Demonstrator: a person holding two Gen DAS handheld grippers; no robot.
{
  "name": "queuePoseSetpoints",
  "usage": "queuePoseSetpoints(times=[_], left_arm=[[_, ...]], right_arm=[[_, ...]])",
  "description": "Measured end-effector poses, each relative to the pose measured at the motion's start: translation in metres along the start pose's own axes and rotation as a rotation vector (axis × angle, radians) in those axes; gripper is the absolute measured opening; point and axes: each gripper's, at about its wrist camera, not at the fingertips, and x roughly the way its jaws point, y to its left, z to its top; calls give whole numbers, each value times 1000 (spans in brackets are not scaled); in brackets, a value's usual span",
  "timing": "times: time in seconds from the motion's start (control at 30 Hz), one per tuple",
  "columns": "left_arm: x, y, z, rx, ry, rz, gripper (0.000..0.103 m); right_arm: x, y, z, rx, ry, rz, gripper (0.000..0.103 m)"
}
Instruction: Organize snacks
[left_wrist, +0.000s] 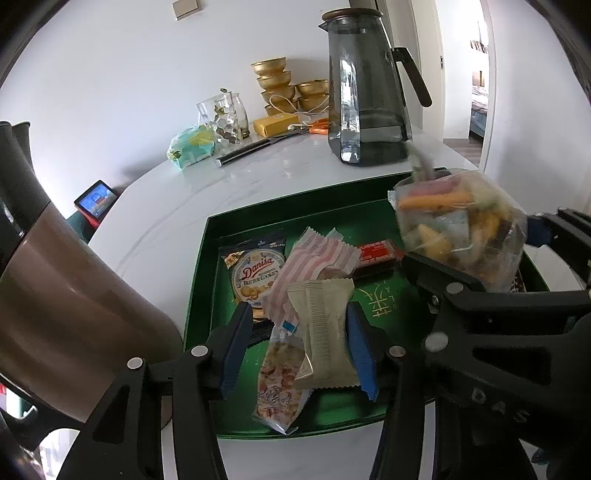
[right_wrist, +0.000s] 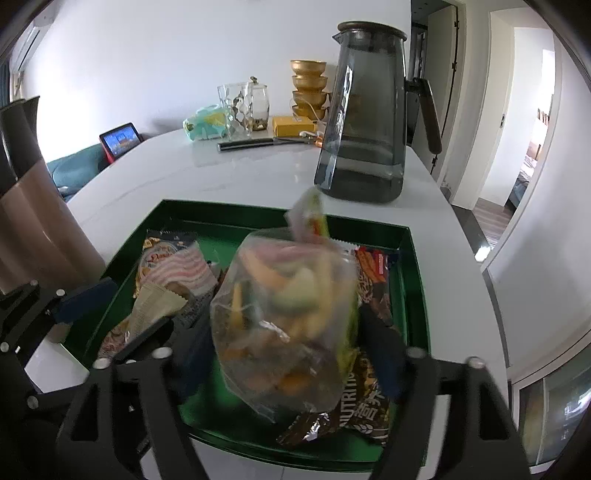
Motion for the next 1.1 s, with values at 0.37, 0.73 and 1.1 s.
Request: queuePoseSetpoints(times=[0.37,0.73,1.1], left_arm=[[-7,10,2,-23,-14,10,52],[-28,17,9,-41,-51,1,58],[-65,21,5,-48,-91,-35,58]], right_arm=[[-7,4,2,20,-10,32,81],[-40,2,8,70,-81,59,83],[-84,1,9,82,-133,37,96]])
